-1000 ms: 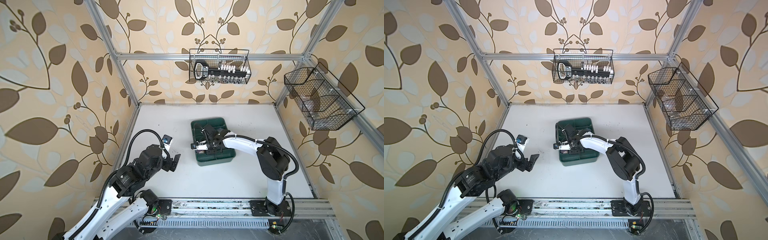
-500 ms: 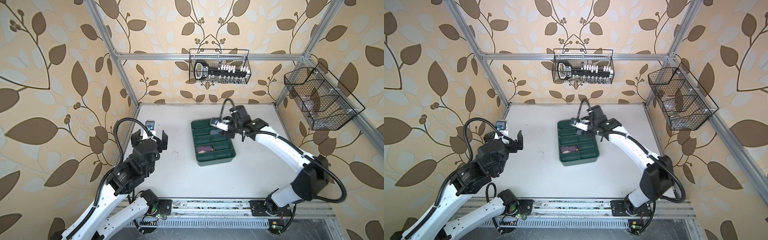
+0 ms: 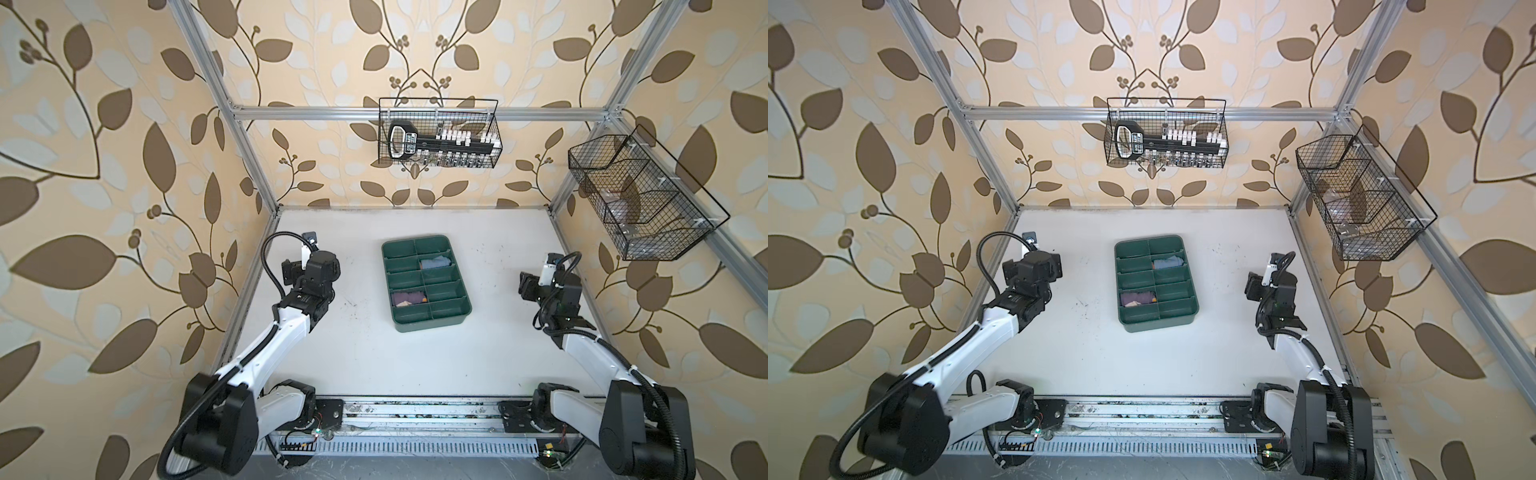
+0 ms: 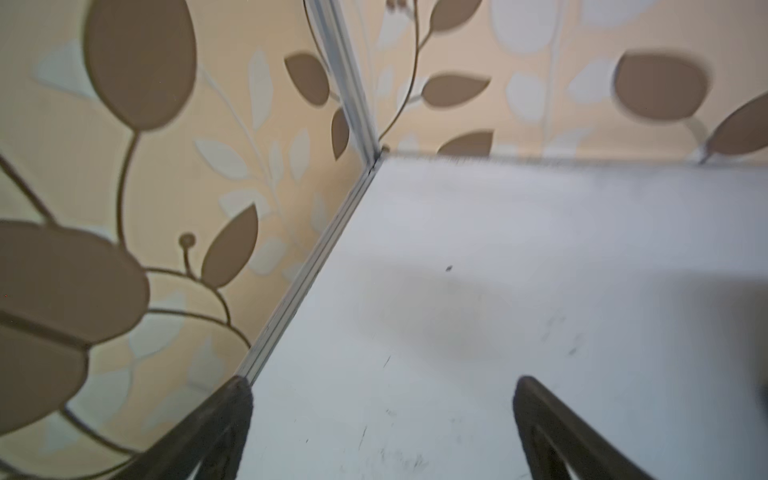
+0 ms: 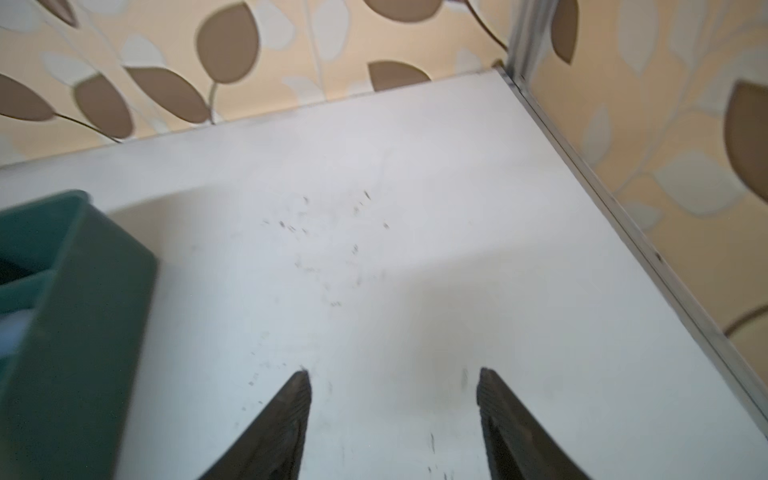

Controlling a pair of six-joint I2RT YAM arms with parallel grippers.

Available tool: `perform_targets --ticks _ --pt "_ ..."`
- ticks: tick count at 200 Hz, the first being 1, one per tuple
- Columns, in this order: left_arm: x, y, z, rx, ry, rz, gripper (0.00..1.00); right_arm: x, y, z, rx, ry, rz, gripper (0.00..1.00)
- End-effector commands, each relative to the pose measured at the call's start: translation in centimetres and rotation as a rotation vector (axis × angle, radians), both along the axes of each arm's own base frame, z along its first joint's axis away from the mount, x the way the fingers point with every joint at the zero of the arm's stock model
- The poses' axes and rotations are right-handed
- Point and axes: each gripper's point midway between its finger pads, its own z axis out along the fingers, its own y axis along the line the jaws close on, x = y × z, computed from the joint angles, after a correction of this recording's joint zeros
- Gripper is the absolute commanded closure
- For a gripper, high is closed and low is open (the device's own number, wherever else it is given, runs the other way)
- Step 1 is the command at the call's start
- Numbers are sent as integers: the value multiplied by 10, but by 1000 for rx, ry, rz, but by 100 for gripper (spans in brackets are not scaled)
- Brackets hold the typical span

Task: Roll the socks

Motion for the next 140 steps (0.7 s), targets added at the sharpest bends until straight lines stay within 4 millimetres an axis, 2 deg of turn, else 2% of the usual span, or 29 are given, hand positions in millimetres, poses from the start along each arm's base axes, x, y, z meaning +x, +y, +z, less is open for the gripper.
perform_targets --ticks 1,17,38,43,54,65,78,101,110,112,115,117,140 --pt "2 25 -7 8 -39 118 1 4 -7 31 -104 -181 -85 36" --pt "-1 28 -28 -44 -33 121 1 10 16 20 -148 -178 6 36" --pt "3 26 -48 -118 -115 94 1 23 46 16 -176 -193 131 37" --pt "5 24 -54 -141 -125 69 1 25 49 11 -183 -177 144 38" --pt "16 18 -51 -154 -132 17 1 27 53 8 -179 -188 174 38" --pt "26 5 -56 -185 -146 -86 1 24 56 7 -138 -200 226 39" --pt "35 -12 -76 -213 -105 -210 1 15 67 4 -141 -252 301 37" --pt "39 -6 -81 -266 -74 -195 1 12 74 3 -133 -264 351 34" --pt "39 -4 -81 -280 -72 -195 1 15 69 1 -107 -252 338 27" --pt "39 -4 -81 -281 -70 -195 1 16 66 1 -101 -248 327 21" --pt "39 -4 -81 -281 -71 -196 1 17 63 1 -95 -244 307 4" --pt "38 -4 -82 -280 -72 -195 1 18 60 1 -92 -242 293 1" --pt "38 -4 -80 -280 -78 -195 1 19 56 0 -100 -234 259 0"
